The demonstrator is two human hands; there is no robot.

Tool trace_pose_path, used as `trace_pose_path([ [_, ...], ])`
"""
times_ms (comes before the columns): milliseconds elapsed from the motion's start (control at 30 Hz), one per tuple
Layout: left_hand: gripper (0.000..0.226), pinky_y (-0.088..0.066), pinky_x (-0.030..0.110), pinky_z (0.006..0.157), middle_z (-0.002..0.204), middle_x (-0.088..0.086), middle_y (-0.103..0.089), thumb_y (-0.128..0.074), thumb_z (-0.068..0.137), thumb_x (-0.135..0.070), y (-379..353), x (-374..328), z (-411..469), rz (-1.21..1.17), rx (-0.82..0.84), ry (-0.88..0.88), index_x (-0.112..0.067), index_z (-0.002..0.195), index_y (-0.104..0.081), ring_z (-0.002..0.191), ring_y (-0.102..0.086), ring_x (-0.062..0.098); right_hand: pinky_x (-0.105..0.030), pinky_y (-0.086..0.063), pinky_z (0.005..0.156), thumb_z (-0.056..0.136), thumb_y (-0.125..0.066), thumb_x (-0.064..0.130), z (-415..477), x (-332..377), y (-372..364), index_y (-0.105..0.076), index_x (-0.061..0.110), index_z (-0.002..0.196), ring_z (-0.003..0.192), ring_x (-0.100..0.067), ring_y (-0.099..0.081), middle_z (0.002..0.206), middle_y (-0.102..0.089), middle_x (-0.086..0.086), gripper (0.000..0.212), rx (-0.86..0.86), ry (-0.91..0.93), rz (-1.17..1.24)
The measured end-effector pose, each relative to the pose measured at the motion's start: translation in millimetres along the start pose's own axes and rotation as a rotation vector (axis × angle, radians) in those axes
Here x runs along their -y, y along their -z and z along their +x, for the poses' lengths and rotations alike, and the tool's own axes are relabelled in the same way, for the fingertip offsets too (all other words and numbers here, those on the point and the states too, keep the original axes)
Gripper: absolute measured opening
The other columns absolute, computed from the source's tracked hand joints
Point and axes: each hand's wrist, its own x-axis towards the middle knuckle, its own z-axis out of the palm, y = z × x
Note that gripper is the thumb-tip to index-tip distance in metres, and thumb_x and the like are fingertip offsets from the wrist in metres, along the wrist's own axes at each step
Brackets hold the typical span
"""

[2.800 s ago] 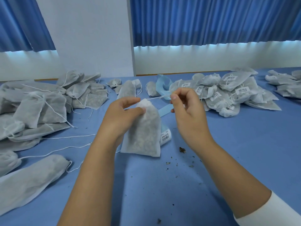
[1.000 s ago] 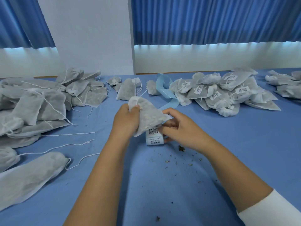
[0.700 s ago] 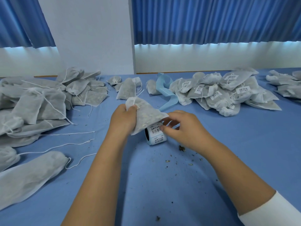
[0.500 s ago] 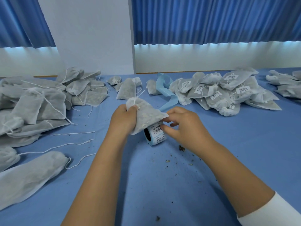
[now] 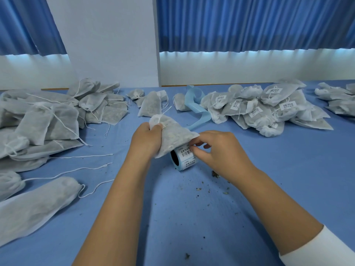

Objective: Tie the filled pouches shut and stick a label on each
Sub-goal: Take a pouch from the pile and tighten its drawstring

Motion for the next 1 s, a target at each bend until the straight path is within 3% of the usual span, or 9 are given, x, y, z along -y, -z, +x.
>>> trace_pose_path([
  [133, 0.035, -0.032, 0.029, 0.058, 0.094, 0.005, -0.055, -0.046, 0.102, -0.033, -0.1, -0.2, -0.2, 0.000, 0.001, 0.006, -0.003, 0.113, -0.059, 0.071, -0.046, 0.015, -0.026, -0.048, 0.075, 0.091, -0.062, 0.026, 1.4, 0.0, -1.1, -0.069, 0.022, 0.099, 0.085, -0.009, -0.058, 0.092, -0.059, 0.015, 0.011, 0.049, -0.016, -0.011],
  [233, 0.030, -0.032, 0.028, 0.058, 0.088, 0.001, -0.054, -0.045, 0.102, -0.032, 0.5, -0.7, -0.7, -0.001, 0.005, 0.004, -0.007, 0.108, -0.059, 0.071, -0.046, 0.013, -0.037, -0.053, 0.075, 0.092, -0.056, 0.028, 1.7, -0.9, 2.3, -0.060, 0.022, 0.093, 0.078, -0.016, -0.062, 0.098, -0.062, 0.016, 0.007, 0.143, -0.128, 0.177],
  [333, 0.026, -0.032, 0.028, 0.057, 0.084, -0.001, -0.053, -0.045, 0.102, -0.032, 1.8, -0.5, -1.1, 0.000, 0.007, 0.009, -0.008, 0.105, -0.058, 0.070, -0.046, 0.012, -0.026, -0.042, 0.061, 0.091, -0.051, 0.025, 1.8, -1.8, 7.9, -0.054, 0.021, 0.083, 0.057, -0.006, -0.048, 0.090, -0.065, 0.008, 0.009, 0.180, -0.214, 0.344],
  [400, 0.028, -0.033, 0.029, 0.058, 0.087, 0.001, -0.055, -0.046, 0.102, -0.032, 2.4, -0.3, -1.0, -0.003, 0.016, 0.017, -0.007, 0.107, -0.059, 0.070, -0.047, 0.014, -0.026, -0.045, 0.064, 0.093, -0.048, 0.020, 3.8, -3.2, 12.7, -0.053, 0.010, 0.082, 0.065, -0.011, -0.054, 0.089, -0.067, -0.007, 0.016, 0.151, -0.270, 0.457],
  [500, 0.033, -0.036, 0.030, 0.061, 0.093, 0.005, -0.057, -0.046, 0.102, -0.032, 3.3, -0.4, -1.6, -0.016, 0.028, 0.026, -0.004, 0.111, -0.060, 0.074, -0.049, 0.017, -0.047, -0.052, 0.092, 0.092, -0.045, 0.018, 7.5, -10.9, 20.3, -0.054, 0.009, 0.078, 0.098, -0.023, -0.066, 0.101, -0.070, -0.013, 0.019, 0.146, -0.388, 0.541],
  [567, 0.034, -0.039, 0.032, 0.068, 0.095, 0.006, -0.058, -0.047, 0.102, -0.032, 3.6, -1.4, -3.2, -0.070, 0.022, 0.022, -0.003, 0.112, -0.060, 0.078, -0.051, 0.019, -0.049, -0.053, 0.092, 0.091, -0.046, 0.019, 8.9, -18.6, 23.7, -0.056, 0.011, 0.077, 0.099, -0.028, -0.066, 0.103, -0.069, -0.013, 0.019, 0.086, -0.488, 0.533],
  [733, 0.020, -0.046, 0.032, 0.074, 0.098, 0.000, -0.066, -0.054, 0.098, -0.034, 4.8, -11.3, -13.1, -0.252, -0.060, -0.082, -0.016, 0.098, -0.063, 0.087, -0.062, 0.019, -0.032, -0.059, 0.082, 0.089, -0.063, 0.020, 11.4, -22.0, 26.1, -0.063, 0.021, 0.092, 0.101, -0.018, -0.066, 0.093, -0.068, 0.006, 0.002, -0.161, -0.579, 0.702],
  [867, 0.015, -0.055, 0.040, 0.084, 0.098, 0.004, -0.073, -0.058, 0.097, -0.036, 5.1, -20.7, -24.8, -0.299, -0.029, -0.211, -0.023, 0.096, -0.065, 0.093, -0.069, 0.021, -0.027, -0.059, 0.078, 0.086, -0.071, 0.028, 9.2, -9.3, 21.5, -0.059, 0.030, 0.112, 0.099, -0.006, -0.068, 0.094, -0.075, 0.009, 0.029, -0.070, -0.475, 0.877],
  [1000, 0.013, -0.055, 0.049, 0.084, 0.093, 0.012, -0.073, -0.062, 0.095, -0.035, -2.0, -24.6, -33.3, -0.284, 0.059, -0.265, -0.023, 0.095, -0.065, 0.089, -0.070, 0.028, -0.028, -0.059, 0.075, 0.083, -0.076, 0.022, 7.5, 1.8, 14.2, -0.054, 0.035, 0.121, 0.090, -0.014, -0.072, 0.099, -0.075, -0.003, 0.046, -0.013, -0.400, 0.966],
])
